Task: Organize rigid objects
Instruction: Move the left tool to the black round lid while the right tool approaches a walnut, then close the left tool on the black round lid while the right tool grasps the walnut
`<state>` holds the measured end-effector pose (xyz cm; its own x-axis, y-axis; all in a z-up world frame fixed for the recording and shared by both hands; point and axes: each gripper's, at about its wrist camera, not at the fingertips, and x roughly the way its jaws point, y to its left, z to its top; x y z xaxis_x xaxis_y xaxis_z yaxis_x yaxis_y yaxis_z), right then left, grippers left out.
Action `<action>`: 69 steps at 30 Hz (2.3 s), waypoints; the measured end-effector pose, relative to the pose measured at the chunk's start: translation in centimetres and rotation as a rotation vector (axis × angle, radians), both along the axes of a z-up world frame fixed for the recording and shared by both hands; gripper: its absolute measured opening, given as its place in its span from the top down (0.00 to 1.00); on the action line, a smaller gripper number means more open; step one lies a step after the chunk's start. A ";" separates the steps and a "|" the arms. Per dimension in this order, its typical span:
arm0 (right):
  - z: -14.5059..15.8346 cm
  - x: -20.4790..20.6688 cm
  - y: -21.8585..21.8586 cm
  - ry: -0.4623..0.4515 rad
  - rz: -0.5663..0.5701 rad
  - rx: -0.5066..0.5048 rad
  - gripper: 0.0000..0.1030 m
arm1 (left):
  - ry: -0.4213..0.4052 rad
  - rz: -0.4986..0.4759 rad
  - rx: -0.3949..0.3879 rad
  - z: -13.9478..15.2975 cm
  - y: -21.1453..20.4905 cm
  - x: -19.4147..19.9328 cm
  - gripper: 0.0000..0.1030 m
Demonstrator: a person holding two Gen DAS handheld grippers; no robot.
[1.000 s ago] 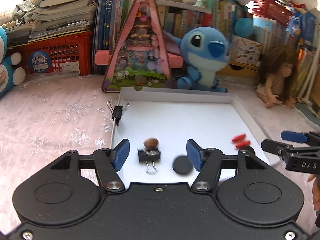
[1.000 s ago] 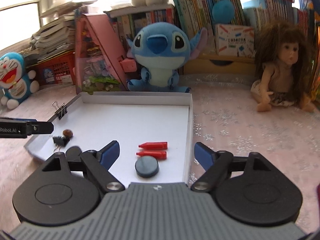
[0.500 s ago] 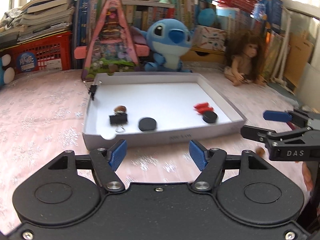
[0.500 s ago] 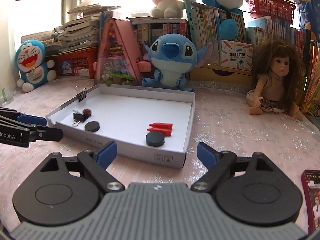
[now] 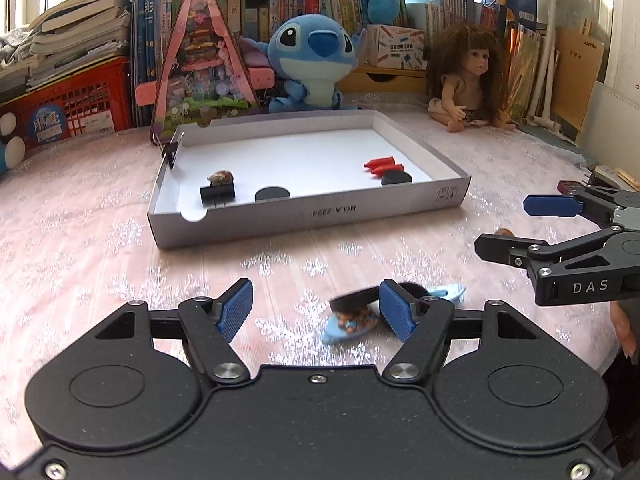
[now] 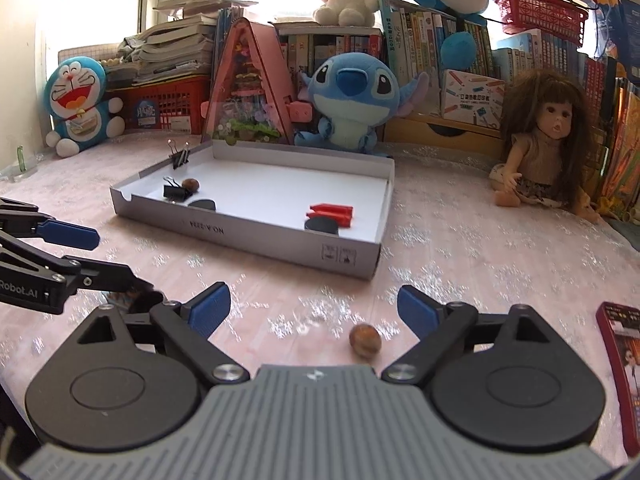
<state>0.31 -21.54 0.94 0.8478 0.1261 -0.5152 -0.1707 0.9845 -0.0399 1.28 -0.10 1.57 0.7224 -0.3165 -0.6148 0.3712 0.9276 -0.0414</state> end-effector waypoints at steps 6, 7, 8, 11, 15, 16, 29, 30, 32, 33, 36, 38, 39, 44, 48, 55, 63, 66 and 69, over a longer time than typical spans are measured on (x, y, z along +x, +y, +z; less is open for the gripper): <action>-1.0 -0.3 -0.7 0.025 -0.032 0.022 0.07 | 0.022 0.014 0.011 -1.0 0.2 0.2 0.34; -1.2 -0.3 -0.8 0.029 -0.036 0.026 0.07 | 0.026 0.016 0.009 -1.1 0.2 0.3 0.34; -1.3 -0.2 -0.8 0.033 -0.039 0.028 0.07 | 0.029 0.018 0.007 -1.2 0.2 0.3 0.34; -1.7 -0.2 -0.6 0.039 -0.039 0.026 0.08 | 0.033 0.022 0.000 -1.3 0.1 0.4 0.34; -1.7 -0.1 -0.1 0.031 -0.030 0.006 0.08 | 0.024 0.021 0.000 -1.4 -0.1 0.3 0.35; -1.7 -0.1 -0.1 0.030 -0.028 0.003 0.08 | 0.025 0.021 -0.002 -1.4 -0.2 0.4 0.35; -2.2 0.3 -0.2 0.052 -0.051 0.014 0.08 | 0.064 0.033 -0.102 -1.4 0.0 1.2 0.58; -2.2 0.4 -0.2 0.054 -0.052 0.012 0.08 | 0.062 0.032 -0.102 -1.4 -0.1 1.1 0.59; -2.2 0.3 0.0 0.053 -0.048 0.003 0.07 | 0.060 0.030 -0.098 -1.5 -0.2 1.1 0.61; -2.2 0.3 0.1 0.051 -0.046 -0.002 0.08 | 0.058 0.030 -0.096 -1.6 -0.3 1.0 0.61; -2.2 0.2 0.2 0.047 -0.045 -0.009 0.08 | 0.051 0.029 -0.091 -1.6 -0.4 0.9 0.64; -2.2 0.2 0.1 0.045 -0.048 -0.006 0.08 | 0.048 0.028 -0.088 -1.6 -0.5 0.9 0.66; -2.2 0.2 0.1 0.044 -0.050 -0.003 0.08 | 0.049 0.029 -0.090 -1.6 -0.5 0.9 0.67; -2.2 0.1 -0.1 0.038 -0.058 0.009 0.08 | 0.050 0.034 -0.094 -1.5 -0.4 0.9 0.70; -2.2 -0.1 -0.2 0.027 -0.069 0.009 0.14 | 0.050 0.038 -0.099 -1.4 -0.4 1.0 0.71; -2.4 0.0 -0.5 0.030 -0.100 0.030 0.33 | 0.041 0.043 -0.093 -1.4 -0.4 0.9 0.71; -2.4 -0.2 -0.2 0.015 -0.095 0.006 0.58 | 0.032 0.058 -0.092 -1.2 -0.3 0.8 0.71; -2.4 -0.2 -0.2 0.013 -0.100 0.008 0.68 | 0.032 0.061 -0.093 -1.2 -0.2 0.8 0.71; -2.2 -0.3 -0.3 0.019 -0.098 0.028 0.71 | 0.032 0.064 -0.094 -1.2 -0.2 0.9 0.71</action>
